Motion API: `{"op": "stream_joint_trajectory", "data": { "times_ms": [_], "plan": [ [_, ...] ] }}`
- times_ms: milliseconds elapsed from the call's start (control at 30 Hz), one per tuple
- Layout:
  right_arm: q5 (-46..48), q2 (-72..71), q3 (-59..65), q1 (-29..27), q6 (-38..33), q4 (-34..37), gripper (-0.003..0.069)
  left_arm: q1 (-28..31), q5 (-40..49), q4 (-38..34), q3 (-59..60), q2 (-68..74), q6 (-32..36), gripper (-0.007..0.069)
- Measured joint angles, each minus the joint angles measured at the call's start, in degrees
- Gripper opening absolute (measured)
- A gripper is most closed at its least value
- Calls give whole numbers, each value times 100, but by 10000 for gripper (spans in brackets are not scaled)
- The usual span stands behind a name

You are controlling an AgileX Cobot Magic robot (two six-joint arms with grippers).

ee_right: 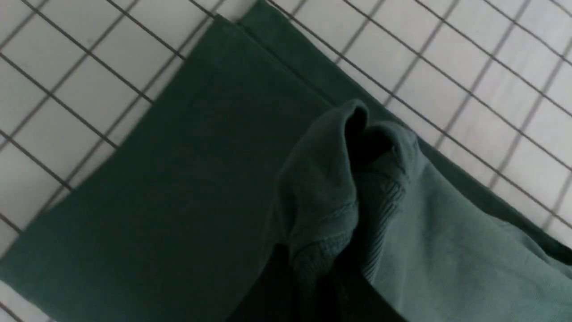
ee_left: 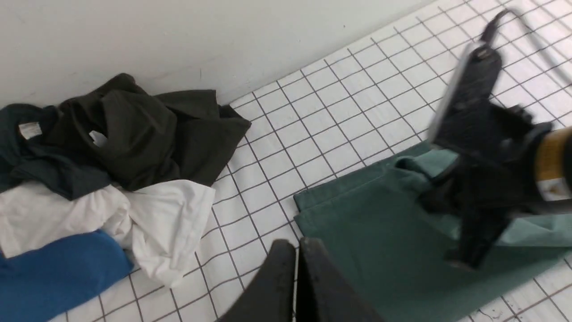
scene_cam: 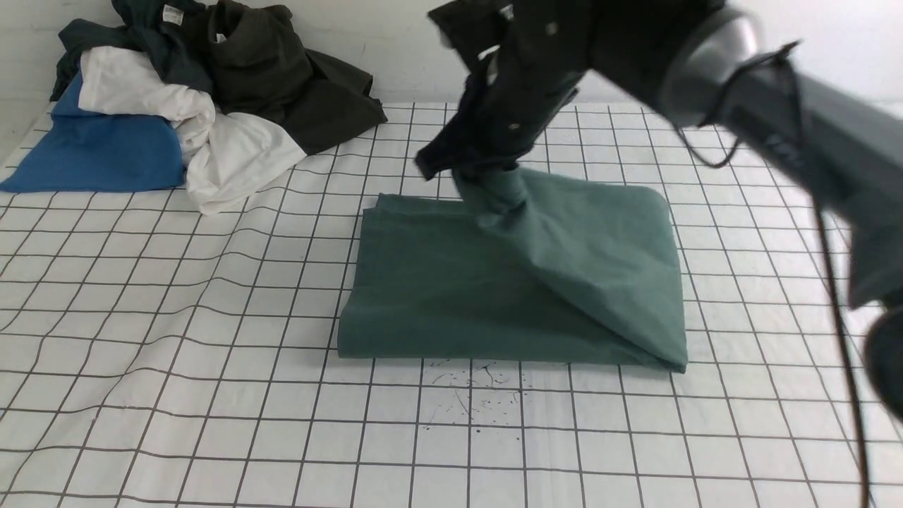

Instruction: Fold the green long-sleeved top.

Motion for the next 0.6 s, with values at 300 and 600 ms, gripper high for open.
{"op": "stream_joint_trajectory", "data": {
  "times_ms": [300, 600],
  "plan": [
    [12, 988, -1171, 113, 220, 960, 204, 0, 12, 335, 2393, -1414, -41, -8],
    [702, 464, -2024, 108, -284, 1190, 385, 0, 1, 1024, 4617, -3195, -554, -8]
  ]
}}
